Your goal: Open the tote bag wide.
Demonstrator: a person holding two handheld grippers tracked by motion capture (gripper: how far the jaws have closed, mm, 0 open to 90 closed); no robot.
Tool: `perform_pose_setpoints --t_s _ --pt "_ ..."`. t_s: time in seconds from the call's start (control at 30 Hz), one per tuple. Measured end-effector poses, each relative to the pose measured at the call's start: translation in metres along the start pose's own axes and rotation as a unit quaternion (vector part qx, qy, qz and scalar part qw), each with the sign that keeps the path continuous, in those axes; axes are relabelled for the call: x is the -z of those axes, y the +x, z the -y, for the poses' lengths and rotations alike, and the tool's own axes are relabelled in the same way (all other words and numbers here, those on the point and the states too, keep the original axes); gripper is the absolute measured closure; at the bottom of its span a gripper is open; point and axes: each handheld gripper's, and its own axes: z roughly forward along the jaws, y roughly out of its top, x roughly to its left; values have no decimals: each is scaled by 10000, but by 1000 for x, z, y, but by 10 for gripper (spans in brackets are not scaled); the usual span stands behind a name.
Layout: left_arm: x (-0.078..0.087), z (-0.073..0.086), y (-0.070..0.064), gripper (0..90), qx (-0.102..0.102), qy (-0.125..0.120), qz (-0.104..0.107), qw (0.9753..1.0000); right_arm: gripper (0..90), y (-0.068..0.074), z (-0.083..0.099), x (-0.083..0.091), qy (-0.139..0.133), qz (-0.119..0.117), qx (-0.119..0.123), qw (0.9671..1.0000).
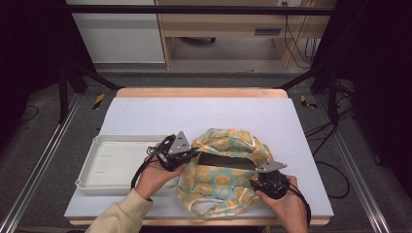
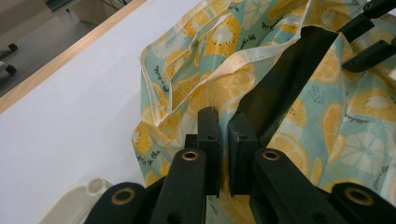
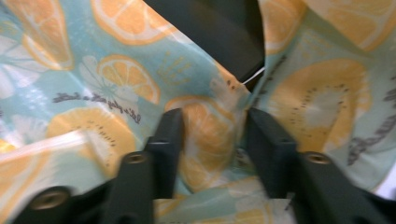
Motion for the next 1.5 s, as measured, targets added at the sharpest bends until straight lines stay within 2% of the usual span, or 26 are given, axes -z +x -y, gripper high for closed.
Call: perform_pose_setpoints --t_s 0.13,0.2,0.4,0.5,0.57,0.6,0.67,0.77,0.87,0.93,1.0,1.1,1.27,1.37,1.5 --pt "0 0 0 861 18 -7 -2 10000 846 -4 0 -2 -21 37 -22 10000" --pt "0 0 0 861 18 -18 -17 10000 893 -6 -1 -2 -38 48 -93 9999" --pt "0 0 1 864 39 1 -147 9999 897 -8 -3 1 -168 171 -64 9997" --pt "1 2 3 872 96 -9 -212 9997 894 0 4 11 -356 200 188 9990" --pt "1 3 5 878 88 41 -295 9995 894 3 12 17 -487 109 332 9982" --pt "1 4 6 881 150 16 -314 9994 897 4 17 18 -499 20 400 9980" --pt "2 5 8 887 189 13 -359 9992 900 5 26 18 -403 -113 512 9978" --pt "2 6 10 888 206 46 -401 9990 900 2 31 17 -306 -142 560 9979" --pt "0 9 13 887 258 127 -335 9990 900 0 30 13 -152 68 680 9975" --pt "-1 11 13 886 308 120 -254 9991 900 0 29 11 -99 50 713 9974" --pt "-2 10 12 885 307 123 -224 9992 843 1 27 12 -183 -22 697 9974" --pt "-2 8 9 885 286 64 -156 9994 660 2 24 17 -314 -99 607 9976" --pt "-5 5 5 881 242 48 -80 9997 484 5 13 28 -452 -56 660 9968" --pt "-7 3 4 877 232 46 -39 9997 454 6 4 36 -626 -51 683 9957" --pt "-9 -2 3 876 188 63 21 9998 447 11 -11 37 -791 -186 935 9923"
